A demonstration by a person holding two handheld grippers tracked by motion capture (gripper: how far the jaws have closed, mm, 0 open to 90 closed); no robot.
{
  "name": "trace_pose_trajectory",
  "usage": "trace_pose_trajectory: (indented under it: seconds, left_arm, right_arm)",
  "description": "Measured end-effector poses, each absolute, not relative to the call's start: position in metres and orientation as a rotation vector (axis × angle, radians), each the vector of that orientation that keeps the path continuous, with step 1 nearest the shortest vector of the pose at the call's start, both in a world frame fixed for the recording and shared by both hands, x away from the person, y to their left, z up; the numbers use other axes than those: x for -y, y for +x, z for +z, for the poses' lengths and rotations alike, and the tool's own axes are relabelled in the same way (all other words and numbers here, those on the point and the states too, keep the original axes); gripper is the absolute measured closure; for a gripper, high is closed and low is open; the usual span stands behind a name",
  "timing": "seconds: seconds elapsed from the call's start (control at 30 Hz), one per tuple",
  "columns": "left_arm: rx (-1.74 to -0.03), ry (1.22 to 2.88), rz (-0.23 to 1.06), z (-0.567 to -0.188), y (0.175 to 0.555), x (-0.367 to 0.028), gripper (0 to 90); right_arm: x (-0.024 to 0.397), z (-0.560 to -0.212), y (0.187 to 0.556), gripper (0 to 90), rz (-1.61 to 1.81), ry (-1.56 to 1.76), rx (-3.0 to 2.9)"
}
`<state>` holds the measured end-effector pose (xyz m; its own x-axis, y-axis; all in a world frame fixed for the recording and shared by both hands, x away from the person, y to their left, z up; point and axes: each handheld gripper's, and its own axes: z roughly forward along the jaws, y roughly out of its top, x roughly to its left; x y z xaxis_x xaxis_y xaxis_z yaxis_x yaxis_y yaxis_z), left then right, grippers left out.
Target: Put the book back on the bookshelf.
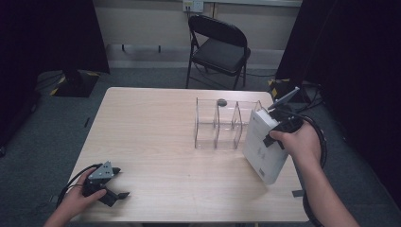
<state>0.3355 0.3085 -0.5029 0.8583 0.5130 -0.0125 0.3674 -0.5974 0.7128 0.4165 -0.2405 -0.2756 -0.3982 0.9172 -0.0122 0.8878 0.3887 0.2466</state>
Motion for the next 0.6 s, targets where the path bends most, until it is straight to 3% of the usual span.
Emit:
trace_pose_trajectory:
  seconds: [0.6]
  left_arm:
    - [-0.634, 2.275, 0.249, -0.503, 0.335, -0.308, 0.0]
  right_arm:
    - [0.227, -0.266, 0.438, 52.1, 0.319, 1.688, -2.426]
